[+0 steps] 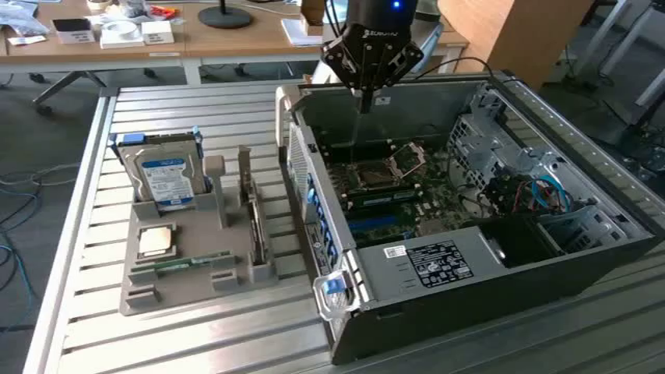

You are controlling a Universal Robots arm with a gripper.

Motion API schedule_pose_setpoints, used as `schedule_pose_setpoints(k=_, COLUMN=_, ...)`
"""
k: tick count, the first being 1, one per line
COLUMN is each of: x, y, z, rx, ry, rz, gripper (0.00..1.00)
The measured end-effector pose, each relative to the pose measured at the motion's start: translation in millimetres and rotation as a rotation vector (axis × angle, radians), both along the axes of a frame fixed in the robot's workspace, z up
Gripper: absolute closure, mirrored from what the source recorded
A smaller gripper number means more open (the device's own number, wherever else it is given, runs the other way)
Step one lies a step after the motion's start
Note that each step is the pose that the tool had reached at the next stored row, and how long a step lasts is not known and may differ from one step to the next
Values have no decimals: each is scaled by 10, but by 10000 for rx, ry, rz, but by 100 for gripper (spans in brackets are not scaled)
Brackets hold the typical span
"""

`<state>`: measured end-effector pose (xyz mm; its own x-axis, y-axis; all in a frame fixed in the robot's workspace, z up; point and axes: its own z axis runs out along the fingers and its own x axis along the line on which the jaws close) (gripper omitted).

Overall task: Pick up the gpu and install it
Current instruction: 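Reach for the gpu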

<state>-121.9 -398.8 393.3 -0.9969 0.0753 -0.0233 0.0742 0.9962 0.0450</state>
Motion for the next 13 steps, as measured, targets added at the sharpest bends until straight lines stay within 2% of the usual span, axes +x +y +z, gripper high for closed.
schedule_pose_setpoints(k=13, x=-52, y=0, z=-1, rx=1, ry=-1, rz=0, gripper=89)
